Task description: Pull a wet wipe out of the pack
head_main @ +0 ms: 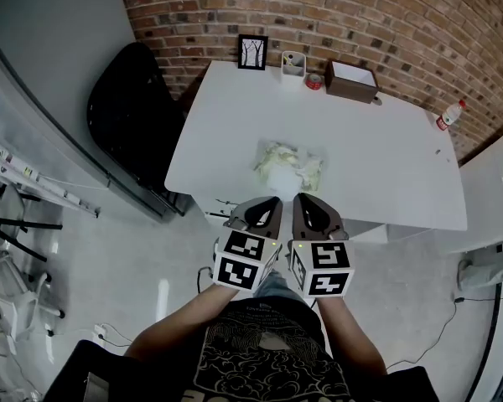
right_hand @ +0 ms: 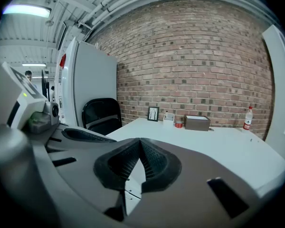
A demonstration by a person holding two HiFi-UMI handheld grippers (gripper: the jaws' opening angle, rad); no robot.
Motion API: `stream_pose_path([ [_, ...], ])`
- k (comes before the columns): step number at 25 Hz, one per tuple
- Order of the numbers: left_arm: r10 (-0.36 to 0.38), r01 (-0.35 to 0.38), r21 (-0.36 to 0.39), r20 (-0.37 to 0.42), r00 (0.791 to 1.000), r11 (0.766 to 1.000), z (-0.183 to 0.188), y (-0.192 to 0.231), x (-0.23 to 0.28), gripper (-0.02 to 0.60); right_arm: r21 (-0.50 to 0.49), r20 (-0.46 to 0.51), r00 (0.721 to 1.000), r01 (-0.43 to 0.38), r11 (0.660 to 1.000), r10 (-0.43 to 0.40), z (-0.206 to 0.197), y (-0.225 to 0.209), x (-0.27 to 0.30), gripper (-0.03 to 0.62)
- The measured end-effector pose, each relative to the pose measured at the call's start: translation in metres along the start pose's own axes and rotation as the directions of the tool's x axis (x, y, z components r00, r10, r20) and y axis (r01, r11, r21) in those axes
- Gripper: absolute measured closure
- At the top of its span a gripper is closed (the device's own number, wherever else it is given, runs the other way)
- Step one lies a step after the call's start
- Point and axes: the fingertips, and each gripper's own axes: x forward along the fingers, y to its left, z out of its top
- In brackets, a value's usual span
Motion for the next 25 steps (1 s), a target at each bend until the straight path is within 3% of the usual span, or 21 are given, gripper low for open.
stream_pose_path([
  [12, 0.002, -0.002, -0.001, 0.001, 1.0, 1.0, -0.012, -0.007, -0.028, 0.569, -0.002, -0.009, 1.0, -0.014, 1.0, 0.014, -0.016, 0.025, -0.019, 0.577],
  [25, 0.002, -0.002, 0.001, 0.005, 1.0, 1.0, -0.012, -0.009, -0.026, 0.569, 0.001, -0.011, 1.0, -0.007, 1.0, 0.007, -0.018, 0.02, -0.022, 0.577],
])
